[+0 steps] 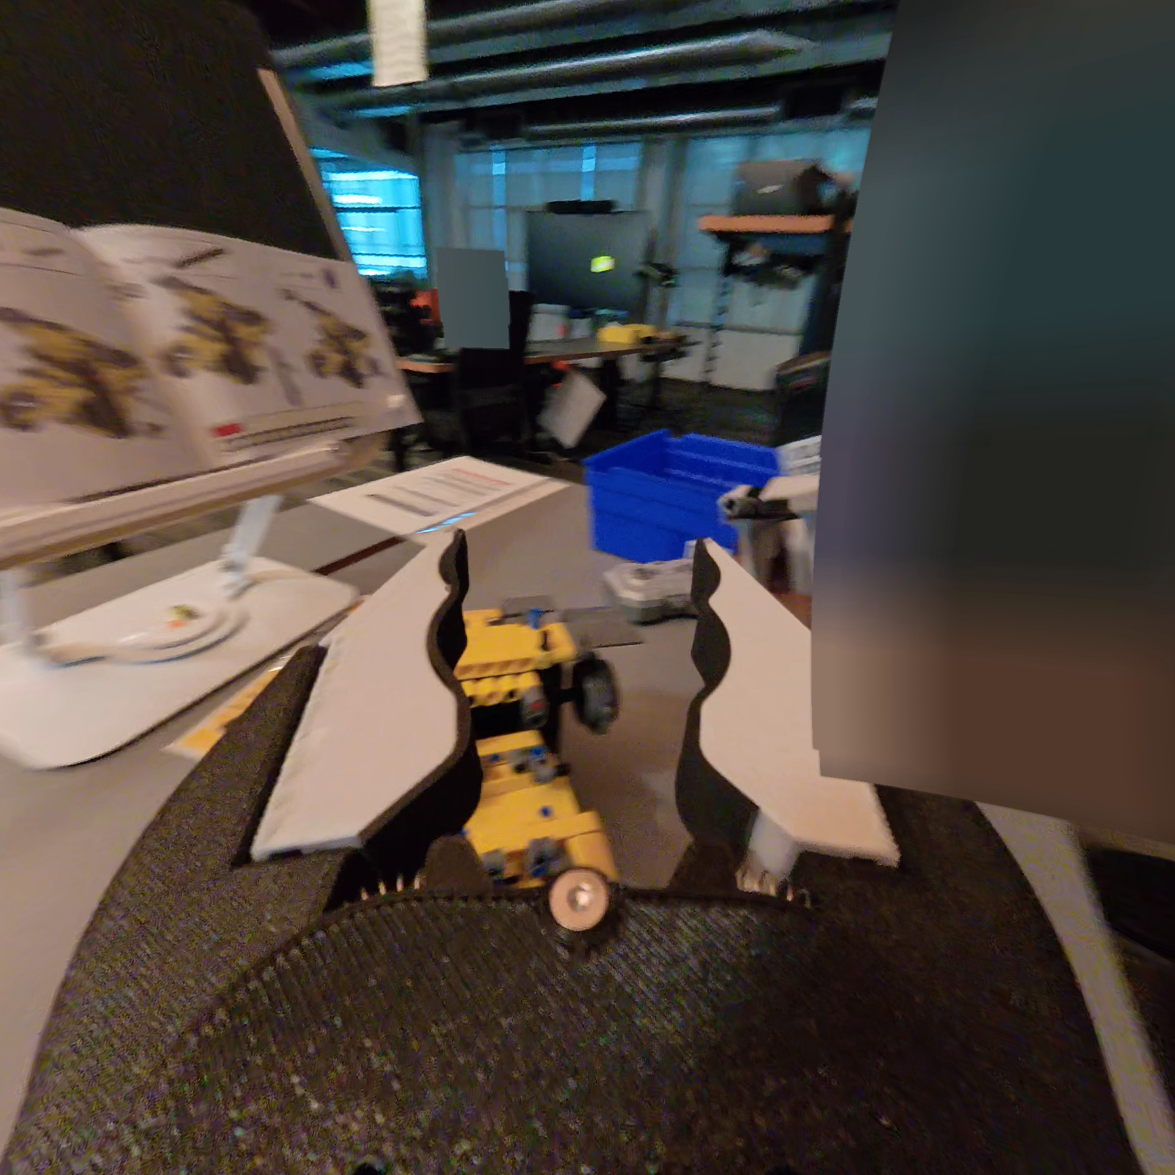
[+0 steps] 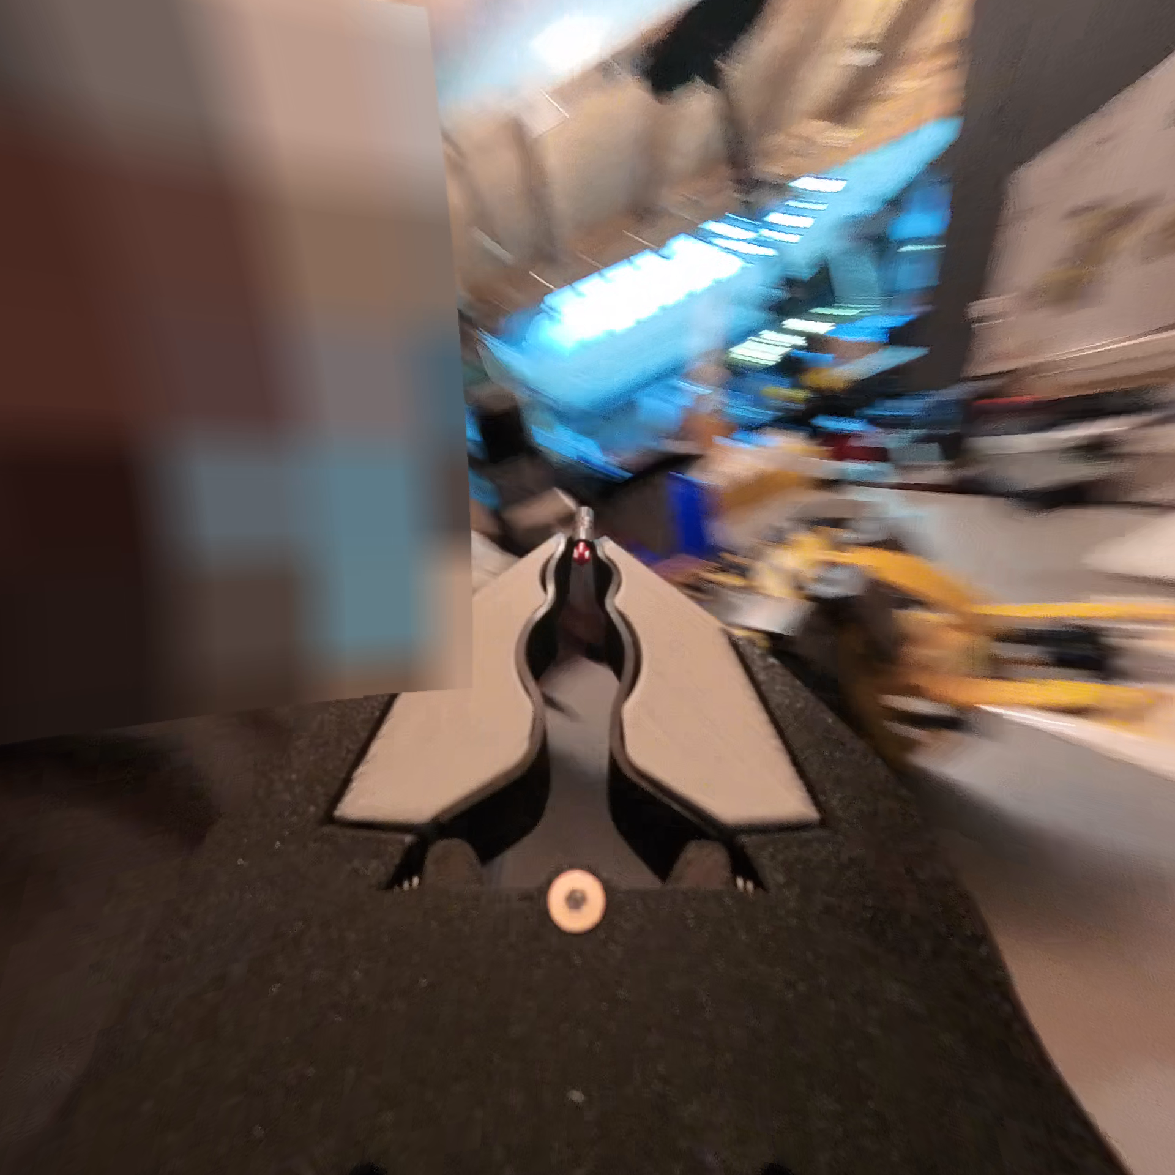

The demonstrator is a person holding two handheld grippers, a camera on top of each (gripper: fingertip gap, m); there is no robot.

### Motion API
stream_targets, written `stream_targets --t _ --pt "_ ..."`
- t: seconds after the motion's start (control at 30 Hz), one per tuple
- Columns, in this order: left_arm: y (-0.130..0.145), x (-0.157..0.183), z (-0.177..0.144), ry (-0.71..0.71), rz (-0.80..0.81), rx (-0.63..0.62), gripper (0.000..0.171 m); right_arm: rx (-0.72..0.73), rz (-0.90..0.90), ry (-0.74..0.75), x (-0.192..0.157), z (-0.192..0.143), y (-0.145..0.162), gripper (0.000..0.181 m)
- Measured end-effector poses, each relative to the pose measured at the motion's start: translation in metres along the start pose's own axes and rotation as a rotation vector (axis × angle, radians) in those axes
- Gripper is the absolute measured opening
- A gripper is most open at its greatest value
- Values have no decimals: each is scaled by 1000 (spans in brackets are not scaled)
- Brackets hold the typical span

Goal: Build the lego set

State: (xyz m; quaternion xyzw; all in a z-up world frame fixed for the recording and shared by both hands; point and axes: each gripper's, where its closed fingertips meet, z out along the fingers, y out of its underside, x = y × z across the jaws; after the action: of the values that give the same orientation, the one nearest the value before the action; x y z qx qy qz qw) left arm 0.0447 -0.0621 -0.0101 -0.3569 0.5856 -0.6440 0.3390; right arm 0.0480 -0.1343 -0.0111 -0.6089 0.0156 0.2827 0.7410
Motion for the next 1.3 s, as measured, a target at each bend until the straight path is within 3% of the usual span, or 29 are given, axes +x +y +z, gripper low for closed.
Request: stream_targets --t 0.03,0.13,0.23,0.53,0.67,0.87,1.3 --pt "1 -9 -1 -52 41 -17 68 -63 -113 102 9 -1 8 5" --pt "6 -23 -3 -140 164 -58 73 -211 -380 353 30 -9 27 5" --pt "17 -32 1 -186 180 -120 77 -341 -513 468 43 -13 52 5" --pt "28 -58 -2 -108 -118 -152 121 -420 -578 528 56 -12 73 5" --pt "43 -49 -1 35 -173 -226 120 -406 -547 517 56 -11 74 5" --pt "74 -38 6 28 -1 -382 112 -405 -527 526 60 -11 75 5" --pt "101 -35 14 -17 -23 -500 108 -409 -495 524 62 -10 77 5"
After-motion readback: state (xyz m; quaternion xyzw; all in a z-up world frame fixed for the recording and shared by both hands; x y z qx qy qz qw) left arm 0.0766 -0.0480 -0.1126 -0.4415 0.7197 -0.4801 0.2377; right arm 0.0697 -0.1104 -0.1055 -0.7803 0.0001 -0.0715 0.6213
